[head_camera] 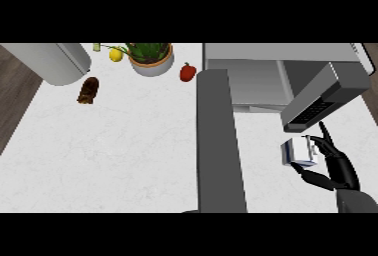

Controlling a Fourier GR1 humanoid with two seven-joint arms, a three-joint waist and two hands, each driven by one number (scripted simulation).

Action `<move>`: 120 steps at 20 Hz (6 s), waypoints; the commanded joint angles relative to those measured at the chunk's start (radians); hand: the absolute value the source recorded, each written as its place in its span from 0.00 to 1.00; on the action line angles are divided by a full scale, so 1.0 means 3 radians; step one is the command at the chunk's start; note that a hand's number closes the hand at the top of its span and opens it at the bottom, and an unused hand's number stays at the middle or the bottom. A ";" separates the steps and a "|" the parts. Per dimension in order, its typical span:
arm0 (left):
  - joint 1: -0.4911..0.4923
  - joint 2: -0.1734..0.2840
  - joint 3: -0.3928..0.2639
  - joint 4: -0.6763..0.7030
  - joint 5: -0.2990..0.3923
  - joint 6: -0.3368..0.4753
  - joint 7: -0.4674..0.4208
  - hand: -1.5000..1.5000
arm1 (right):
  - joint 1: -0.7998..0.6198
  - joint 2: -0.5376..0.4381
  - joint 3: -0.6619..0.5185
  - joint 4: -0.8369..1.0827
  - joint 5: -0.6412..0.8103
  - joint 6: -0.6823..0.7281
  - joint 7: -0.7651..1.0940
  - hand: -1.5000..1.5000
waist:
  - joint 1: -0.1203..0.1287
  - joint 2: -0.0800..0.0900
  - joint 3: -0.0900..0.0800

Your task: Pick up the milk, place it into the microwave and close the microwave

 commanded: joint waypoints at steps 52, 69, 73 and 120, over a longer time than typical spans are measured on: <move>-0.0404 0.0233 0.0396 0.0712 0.0115 -0.0277 -0.0030 0.00 | -0.1610 0.0913 0.0449 -0.0521 0.0592 -0.1787 0.1596 1.00 | 0.0079 0.0067 0.0021; -0.0448 0.0166 0.0271 0.0628 0.0044 -0.0333 -0.0049 0.00 | -0.2176 0.0352 0.0198 0.0388 0.0787 -0.2718 0.1260 1.00 | 0.0296 0.0160 0.0030; -0.0593 0.0261 0.0269 0.0815 0.0015 -0.0337 -0.0047 0.00 | -0.2317 0.0345 0.0237 0.0538 0.0884 -0.2930 0.1380 1.00 | 0.0328 0.0191 0.0028; -0.0828 -0.0074 -0.0830 0.0899 -0.0536 -0.0668 0.0052 1.00 | -0.1741 0.0529 -0.0469 0.0685 0.0095 -0.0830 0.0523 0.00 | 0.0017 0.0041 0.0025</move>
